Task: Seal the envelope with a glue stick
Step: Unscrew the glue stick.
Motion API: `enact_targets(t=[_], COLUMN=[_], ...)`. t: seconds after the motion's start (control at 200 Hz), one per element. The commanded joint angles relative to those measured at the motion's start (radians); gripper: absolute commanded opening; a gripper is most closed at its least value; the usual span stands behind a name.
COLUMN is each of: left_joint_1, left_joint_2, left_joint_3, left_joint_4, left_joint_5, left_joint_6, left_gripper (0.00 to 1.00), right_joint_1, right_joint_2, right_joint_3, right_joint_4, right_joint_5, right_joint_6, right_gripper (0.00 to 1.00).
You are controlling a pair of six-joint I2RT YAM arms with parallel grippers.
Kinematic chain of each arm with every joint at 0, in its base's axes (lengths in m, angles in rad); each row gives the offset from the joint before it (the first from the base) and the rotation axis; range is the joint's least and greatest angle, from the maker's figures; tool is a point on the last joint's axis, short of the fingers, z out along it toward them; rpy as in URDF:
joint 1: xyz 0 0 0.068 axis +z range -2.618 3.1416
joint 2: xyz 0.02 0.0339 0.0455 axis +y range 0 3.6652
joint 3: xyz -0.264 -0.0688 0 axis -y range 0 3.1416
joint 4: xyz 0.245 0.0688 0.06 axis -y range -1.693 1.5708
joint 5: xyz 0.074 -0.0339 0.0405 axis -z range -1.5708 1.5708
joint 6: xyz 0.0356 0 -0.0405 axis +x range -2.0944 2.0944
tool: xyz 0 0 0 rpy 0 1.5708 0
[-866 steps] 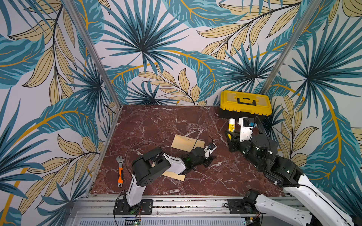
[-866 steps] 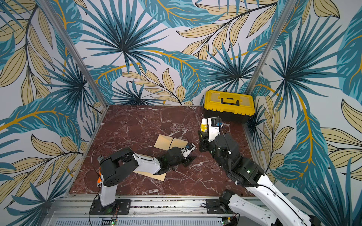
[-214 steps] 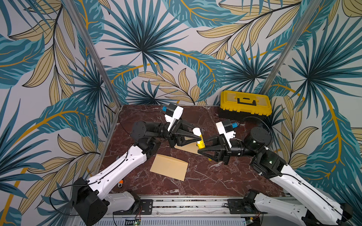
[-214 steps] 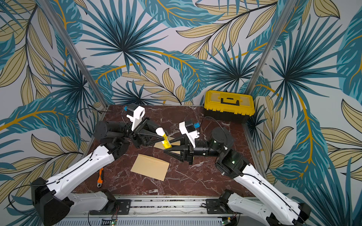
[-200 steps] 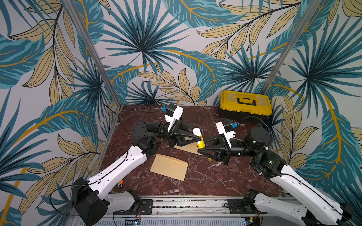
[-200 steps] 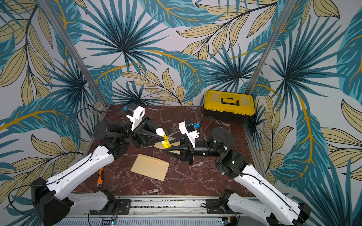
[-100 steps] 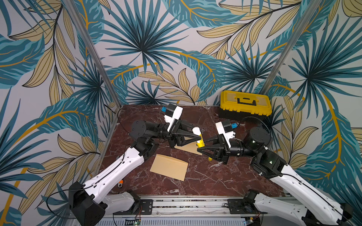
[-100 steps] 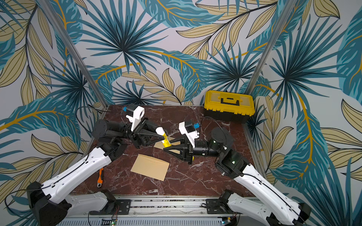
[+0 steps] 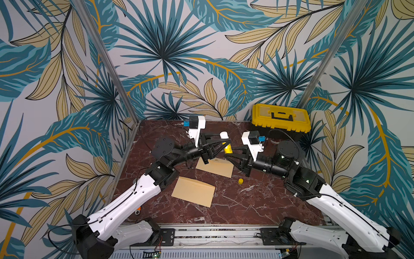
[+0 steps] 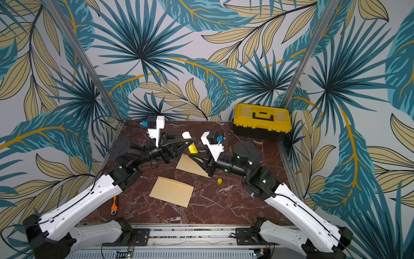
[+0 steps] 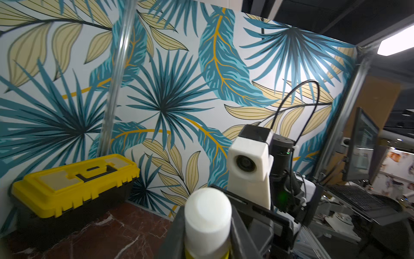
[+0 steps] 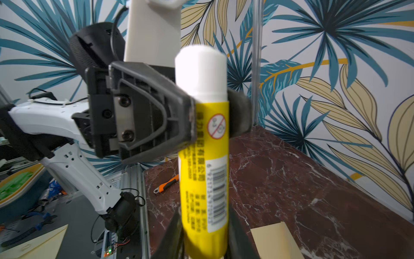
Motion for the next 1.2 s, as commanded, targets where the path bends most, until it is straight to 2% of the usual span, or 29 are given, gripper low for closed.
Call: enact_targets(t=[0.0,0.26,0.391,0.466,0.646,0.876,0.997,1.192], left_joint_1=[-0.079,-0.123,-0.124,-0.124,-0.121,-0.116,-0.115,-0.115], left_joint_2=[-0.027,-0.061,-0.077,-0.057,-0.038,-0.082,-0.098,-0.071], left_joint_3=[0.011,0.005,-0.008,-0.003,0.03,0.124,0.16,0.192], left_joint_4=[-0.061,-0.121,-0.121,-0.078,0.015,-0.071,-0.046,0.146], left_joint_5=[-0.209,-0.42,-0.437,-0.334,-0.022,0.249,0.37,0.531], left_joint_6=[0.029,0.059,0.064,0.086,0.141,0.205,0.167,-0.01], left_gripper=[0.08,0.05,0.05,0.09,0.1,0.09,0.09,0.06], right_joint_1=[-0.009,-0.008,-0.008,-0.008,-0.008,-0.008,-0.01,-0.01], right_joint_2=[0.051,0.069,0.053,0.048,0.048,-0.021,-0.043,-0.034], right_joint_3=[0.026,0.037,0.024,0.022,0.065,0.078,0.086,0.116], right_joint_4=[-0.058,-0.043,-0.039,-0.038,-0.078,-0.081,-0.03,0.137], right_joint_5=[0.21,0.303,0.3,0.256,-0.033,-0.314,-0.447,-0.644], right_joint_6=[-0.101,-0.166,-0.16,-0.147,-0.105,-0.026,0.047,0.181], right_gripper=[0.01,0.0,0.0,0.0,0.0,0.0,0.0,0.0])
